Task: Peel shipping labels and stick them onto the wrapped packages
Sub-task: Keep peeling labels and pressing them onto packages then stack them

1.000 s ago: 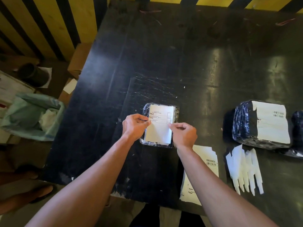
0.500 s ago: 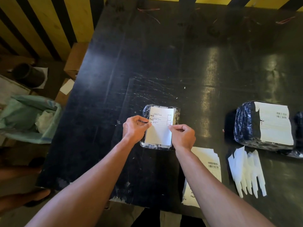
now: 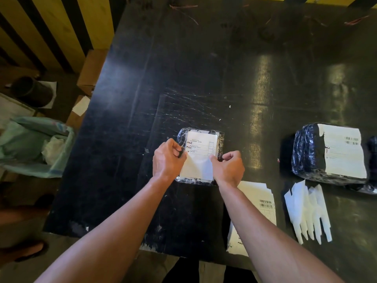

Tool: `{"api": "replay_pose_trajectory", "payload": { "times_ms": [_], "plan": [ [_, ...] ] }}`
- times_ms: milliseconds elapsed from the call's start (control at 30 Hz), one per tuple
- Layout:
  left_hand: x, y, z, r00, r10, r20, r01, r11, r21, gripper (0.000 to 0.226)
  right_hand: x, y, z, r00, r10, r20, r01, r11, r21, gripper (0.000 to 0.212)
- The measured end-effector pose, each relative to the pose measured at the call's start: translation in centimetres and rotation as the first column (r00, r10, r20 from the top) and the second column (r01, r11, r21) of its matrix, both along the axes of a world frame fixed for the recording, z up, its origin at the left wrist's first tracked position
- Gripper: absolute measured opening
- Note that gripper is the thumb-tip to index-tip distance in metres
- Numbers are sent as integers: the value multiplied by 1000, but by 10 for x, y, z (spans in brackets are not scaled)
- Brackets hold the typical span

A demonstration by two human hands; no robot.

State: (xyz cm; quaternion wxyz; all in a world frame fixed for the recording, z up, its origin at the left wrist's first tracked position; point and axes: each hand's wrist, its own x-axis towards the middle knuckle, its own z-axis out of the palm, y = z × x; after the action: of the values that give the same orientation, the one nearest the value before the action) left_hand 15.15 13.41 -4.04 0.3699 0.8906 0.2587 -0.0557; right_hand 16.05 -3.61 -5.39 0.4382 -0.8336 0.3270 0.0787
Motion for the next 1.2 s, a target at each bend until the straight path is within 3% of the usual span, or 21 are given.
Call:
{"api": "replay_pose_trajectory", "payload": {
  "times_ms": [67,100,167,233,333,400,533,800,867,967,1000,1100,1200],
  "plan": [
    [-10,-1,-3,976,-176,126,156,976,153,17,-7,-5,-2,974,184,130,-162,973,-167,32],
    [-16,-1,-6,938,-296,181,255,941,223,18,-12,-8,-3,916,339,215,-272,918,-287,25],
    [-31,-2,-13,835,-516,192,440,835,330,30,-22,-13,-5,711,647,277,-466,728,-504,19],
    [-47,-2,-25,766,-634,102,570,744,347,51,-31,-16,-11,508,842,183,-663,518,-540,41],
    [-64,2,-37,696,-717,-28,691,659,298,64,-37,-19,-17,337,941,4,-819,295,-493,65],
    [-69,4,-41,674,-734,-81,724,636,267,64,-30,-18,-19,326,941,-88,-835,242,-494,69],
    [-68,2,-42,680,-722,-128,725,635,266,63,0,-12,-18,373,910,-182,-842,250,-478,72],
    [-67,1,-39,679,-715,-165,729,631,266,64,25,-23,-16,371,889,-267,-854,214,-473,75],
    [-66,1,-38,678,-713,-178,731,630,261,64,29,-25,-14,413,864,-286,-855,260,-449,76],
    [-67,0,-38,679,-712,-179,731,633,255,64,27,-29,-8,539,807,-242,-803,407,-435,77],
    [-67,0,-38,683,-710,-173,727,639,251,64,19,-29,-6,506,837,-207,-806,374,-459,76],
    [-68,-1,-39,686,-708,-170,725,644,243,64,-9,-21,-1,265,949,-169,-873,162,-461,76],
    [-66,0,-37,679,-712,-181,732,638,239,64,-13,-16,-5,255,935,-248,-895,130,-427,80]
  ]
}}
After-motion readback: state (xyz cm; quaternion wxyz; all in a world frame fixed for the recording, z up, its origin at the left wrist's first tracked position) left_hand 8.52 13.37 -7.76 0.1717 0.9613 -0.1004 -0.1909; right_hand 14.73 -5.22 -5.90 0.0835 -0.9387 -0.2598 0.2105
